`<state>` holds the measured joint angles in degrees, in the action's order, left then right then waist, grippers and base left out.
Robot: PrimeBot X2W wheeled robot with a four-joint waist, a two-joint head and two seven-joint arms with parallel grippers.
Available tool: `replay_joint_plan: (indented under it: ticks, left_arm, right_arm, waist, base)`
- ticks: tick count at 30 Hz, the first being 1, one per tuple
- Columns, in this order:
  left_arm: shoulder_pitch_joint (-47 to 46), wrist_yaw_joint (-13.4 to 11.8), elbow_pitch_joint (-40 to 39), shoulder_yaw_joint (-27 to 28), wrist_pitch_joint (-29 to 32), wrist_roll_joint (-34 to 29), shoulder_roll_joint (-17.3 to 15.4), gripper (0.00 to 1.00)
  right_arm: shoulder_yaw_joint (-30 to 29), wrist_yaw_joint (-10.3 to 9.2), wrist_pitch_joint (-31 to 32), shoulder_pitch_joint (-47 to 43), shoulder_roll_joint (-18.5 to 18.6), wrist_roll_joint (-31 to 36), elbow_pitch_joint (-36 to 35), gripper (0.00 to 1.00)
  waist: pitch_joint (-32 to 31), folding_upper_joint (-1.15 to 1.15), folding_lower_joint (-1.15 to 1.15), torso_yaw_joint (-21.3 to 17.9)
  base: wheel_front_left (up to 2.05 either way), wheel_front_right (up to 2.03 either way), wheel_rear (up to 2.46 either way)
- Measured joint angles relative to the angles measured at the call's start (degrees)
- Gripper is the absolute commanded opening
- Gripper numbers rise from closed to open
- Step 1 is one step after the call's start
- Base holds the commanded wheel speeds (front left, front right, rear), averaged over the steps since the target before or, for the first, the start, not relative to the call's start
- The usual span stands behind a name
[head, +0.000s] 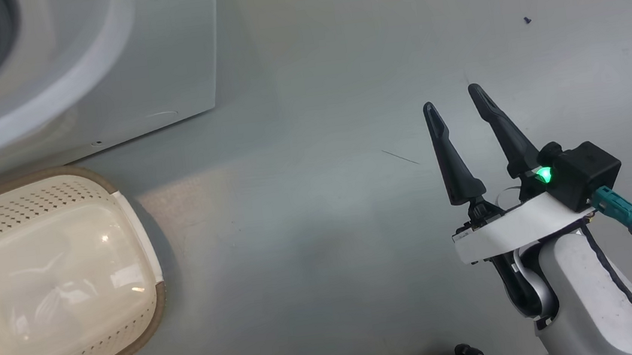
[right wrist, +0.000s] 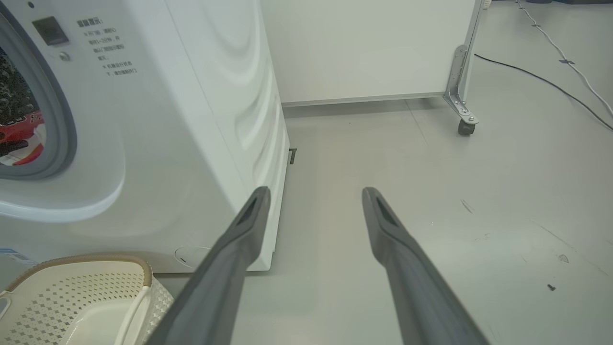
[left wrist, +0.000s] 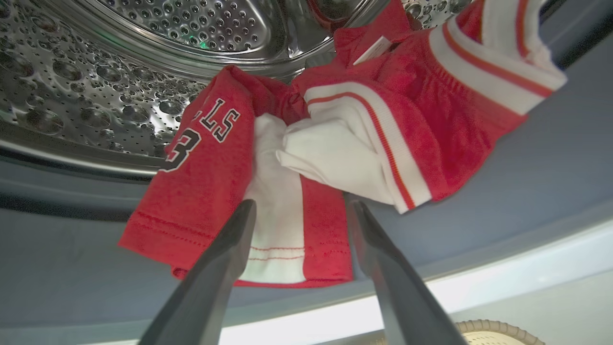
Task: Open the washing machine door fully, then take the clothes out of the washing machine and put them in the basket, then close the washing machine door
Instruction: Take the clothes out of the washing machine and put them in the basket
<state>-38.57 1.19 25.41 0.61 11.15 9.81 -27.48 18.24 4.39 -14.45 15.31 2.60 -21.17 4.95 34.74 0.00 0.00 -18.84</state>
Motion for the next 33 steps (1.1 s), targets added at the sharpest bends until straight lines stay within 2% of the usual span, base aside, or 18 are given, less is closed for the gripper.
replay_joint_plan:
  ticks: [13, 33]
  left_arm:
    - [-5.86, -0.47, 5.73, -0.66, 2.19, -2.41, -2.71, 1.0]
    - [-10.61, -0.9, 13.1, -2.31, 4.68, -3.97, -3.82, 1.0]
  right_arm:
    - [0.59, -0.59, 0.0, 0.25, -0.01, -0.4, 0.15, 1.0]
    - [1.34, -0.6, 0.0, 1.38, -0.02, -0.41, 0.34, 1.0]
  waist:
    - [1.32, 0.0, 0.0, -1.28]
    - [1.86, 0.0, 0.0, -1.42]
  base:
    - [0.0, 0.0, 0.0]
    - [0.0, 0.0, 0.0]
